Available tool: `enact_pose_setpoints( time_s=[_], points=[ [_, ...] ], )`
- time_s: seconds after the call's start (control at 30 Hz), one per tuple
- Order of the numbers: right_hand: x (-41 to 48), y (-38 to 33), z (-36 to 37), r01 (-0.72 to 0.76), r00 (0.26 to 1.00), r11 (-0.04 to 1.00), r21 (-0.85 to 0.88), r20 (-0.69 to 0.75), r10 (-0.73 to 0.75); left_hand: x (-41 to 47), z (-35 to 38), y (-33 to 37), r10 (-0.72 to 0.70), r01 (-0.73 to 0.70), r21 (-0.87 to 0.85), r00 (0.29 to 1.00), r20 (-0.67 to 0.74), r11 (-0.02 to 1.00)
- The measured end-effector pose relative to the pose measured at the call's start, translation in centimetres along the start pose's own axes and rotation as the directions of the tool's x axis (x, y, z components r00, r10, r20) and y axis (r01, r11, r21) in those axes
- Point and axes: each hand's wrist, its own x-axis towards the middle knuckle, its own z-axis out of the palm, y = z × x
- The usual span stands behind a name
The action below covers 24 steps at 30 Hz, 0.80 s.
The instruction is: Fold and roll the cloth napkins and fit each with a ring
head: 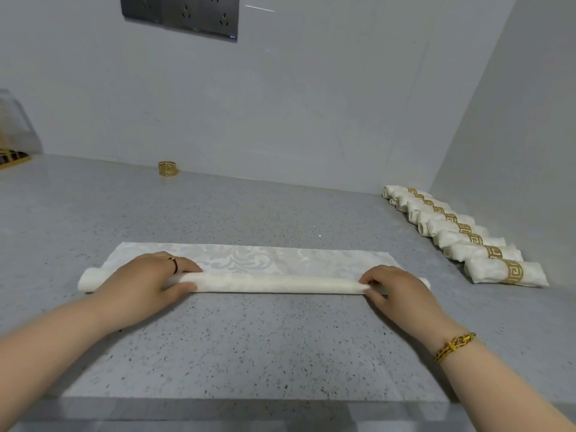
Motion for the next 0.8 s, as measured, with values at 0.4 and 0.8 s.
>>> enact_pose_setpoints(
  time_s=[0.4, 0.8],
  points=[
    [2.6, 0.3, 0.6, -0.188, 0.979, 0.97, 0.156, 0.112, 0.172, 1.6, -0.2, 0.7, -0.106, 0.106, 0.003, 0.994, -0.013, 0.994],
    [0.2, 0.6, -0.4, -0.047, 0.991, 0.99, 0.13, 0.128, 0.03, 0.3, -0.2, -0.6, 0.075, -0.071, 0.099, 0.996, -0.043, 0.993]
  ],
)
